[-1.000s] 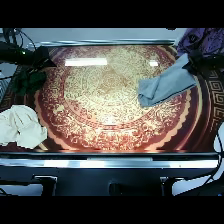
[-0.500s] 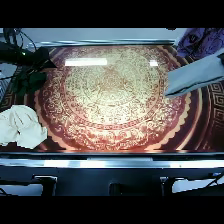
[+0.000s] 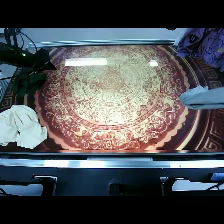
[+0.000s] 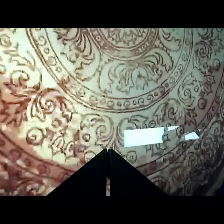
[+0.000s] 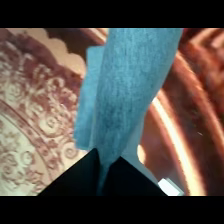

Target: Fold the clothes and pants, and hang the long-sleeved shirts on hangers.

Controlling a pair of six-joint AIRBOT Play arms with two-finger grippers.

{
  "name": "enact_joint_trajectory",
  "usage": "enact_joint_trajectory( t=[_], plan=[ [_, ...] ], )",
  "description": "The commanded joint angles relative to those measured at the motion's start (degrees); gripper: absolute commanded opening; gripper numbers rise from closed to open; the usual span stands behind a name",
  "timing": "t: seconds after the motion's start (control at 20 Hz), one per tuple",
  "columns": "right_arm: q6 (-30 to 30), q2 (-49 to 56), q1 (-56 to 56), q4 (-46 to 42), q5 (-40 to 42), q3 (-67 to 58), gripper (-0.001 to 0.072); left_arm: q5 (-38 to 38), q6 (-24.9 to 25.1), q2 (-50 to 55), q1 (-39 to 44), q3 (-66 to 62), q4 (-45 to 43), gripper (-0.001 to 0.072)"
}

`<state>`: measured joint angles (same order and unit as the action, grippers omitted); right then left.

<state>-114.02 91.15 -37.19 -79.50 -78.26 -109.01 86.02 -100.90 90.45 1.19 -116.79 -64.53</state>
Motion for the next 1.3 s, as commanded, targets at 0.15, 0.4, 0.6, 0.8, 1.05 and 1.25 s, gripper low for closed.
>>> enact_joint_trajectory(
  t=[0.15, 0.4, 0.6, 0.8, 1.05, 1.25],
  plan=[
    [1.75, -11.89, -4.83, -10.21, 1.16, 24.50, 0.0034, 0.07, 0.00, 0.02, -0.02, 0.02, -0.02, 0.0017],
    [1.92, -17.07, -5.81, -13.42, 2.34, 41.48, 0.0034, -0.04, -0.04, 0.02, 0.00, 0.02, 0.00, 0.0017],
    [1.90, -17.25, -5.81, -16.26, 1.57, 46.56, 0.0034, -0.04, -0.02, 0.02, 0.02, 0.02, 0.00, 0.0017],
    [1.90, -17.25, -5.81, -20.61, -0.72, 49.03, 0.0034, -0.04, -0.02, 0.02, 0.20, 0.02, 0.00, 0.0017],
    [1.07, -17.22, -5.81, -21.44, -3.52, 52.61, 0.0035, -0.04, 0.00, 0.02, 0.81, 0.02, -0.02, 0.0017],
    [0.17, -17.22, -5.81, -22.82, -4.70, 54.14, 0.0035, -0.04, 0.00, 0.02, 1.03, 0.02, -0.02, 0.0017]
  ],
)
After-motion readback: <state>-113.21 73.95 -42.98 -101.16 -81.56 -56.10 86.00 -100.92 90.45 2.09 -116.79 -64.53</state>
